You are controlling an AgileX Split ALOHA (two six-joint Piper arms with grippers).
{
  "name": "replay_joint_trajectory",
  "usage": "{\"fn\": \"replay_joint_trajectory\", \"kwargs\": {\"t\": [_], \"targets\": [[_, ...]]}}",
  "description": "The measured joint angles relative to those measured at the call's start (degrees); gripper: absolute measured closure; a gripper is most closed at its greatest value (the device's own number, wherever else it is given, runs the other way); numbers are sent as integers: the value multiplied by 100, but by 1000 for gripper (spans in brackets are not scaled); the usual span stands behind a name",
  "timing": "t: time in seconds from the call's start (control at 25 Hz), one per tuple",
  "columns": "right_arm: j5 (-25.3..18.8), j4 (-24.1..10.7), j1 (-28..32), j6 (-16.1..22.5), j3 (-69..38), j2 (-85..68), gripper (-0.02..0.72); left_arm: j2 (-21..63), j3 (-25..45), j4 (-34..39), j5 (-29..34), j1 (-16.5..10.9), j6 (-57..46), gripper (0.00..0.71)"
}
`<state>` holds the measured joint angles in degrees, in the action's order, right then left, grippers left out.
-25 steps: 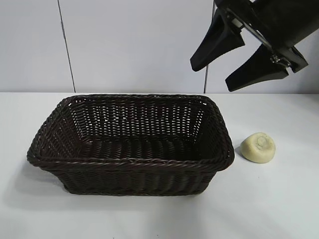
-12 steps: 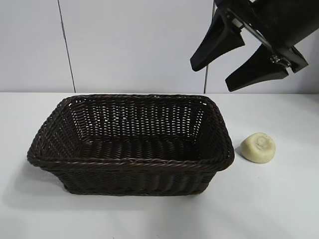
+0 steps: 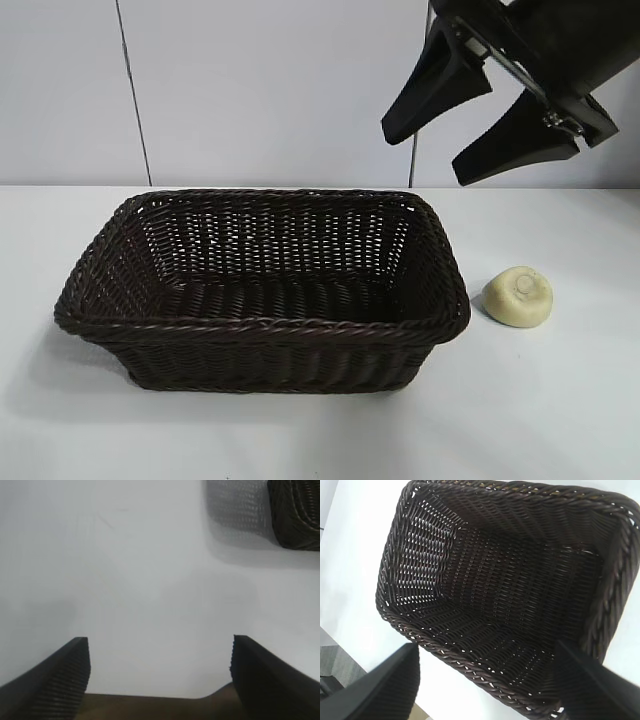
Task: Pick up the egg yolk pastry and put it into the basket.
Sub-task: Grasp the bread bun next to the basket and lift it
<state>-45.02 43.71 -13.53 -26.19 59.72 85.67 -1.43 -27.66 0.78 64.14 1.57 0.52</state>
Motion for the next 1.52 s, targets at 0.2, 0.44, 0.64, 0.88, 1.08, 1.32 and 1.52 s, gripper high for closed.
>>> {"fn": "replay_joint_trajectory", "kwargs": {"t": [0.2, 0.44, 0.64, 0.88, 1.08, 1.32, 1.52], "targets": [[-45, -174, 0, 261, 0, 0, 167, 213, -11, 0, 35, 0, 0, 145], [-116, -1330, 0, 1263, 4, 0, 167, 213, -11, 0, 35, 0, 0, 145], [-370, -2641, 67, 2123, 187, 5, 167, 213, -11, 0, 35, 0, 0, 145], [-670, -3035, 729, 2362, 774, 5, 167, 213, -11, 0, 35, 0, 0, 145], [-971, -3077, 1035, 2291, 1131, 214, 167, 213, -11, 0, 35, 0, 0, 145], [-806, -3071, 1035, 2211, 1182, 758, 167, 213, -11, 0, 35, 0, 0, 145], [-463, -2963, 1035, 2211, 1186, 1379, 167, 213, -11, 0, 35, 0, 0, 145]]}}
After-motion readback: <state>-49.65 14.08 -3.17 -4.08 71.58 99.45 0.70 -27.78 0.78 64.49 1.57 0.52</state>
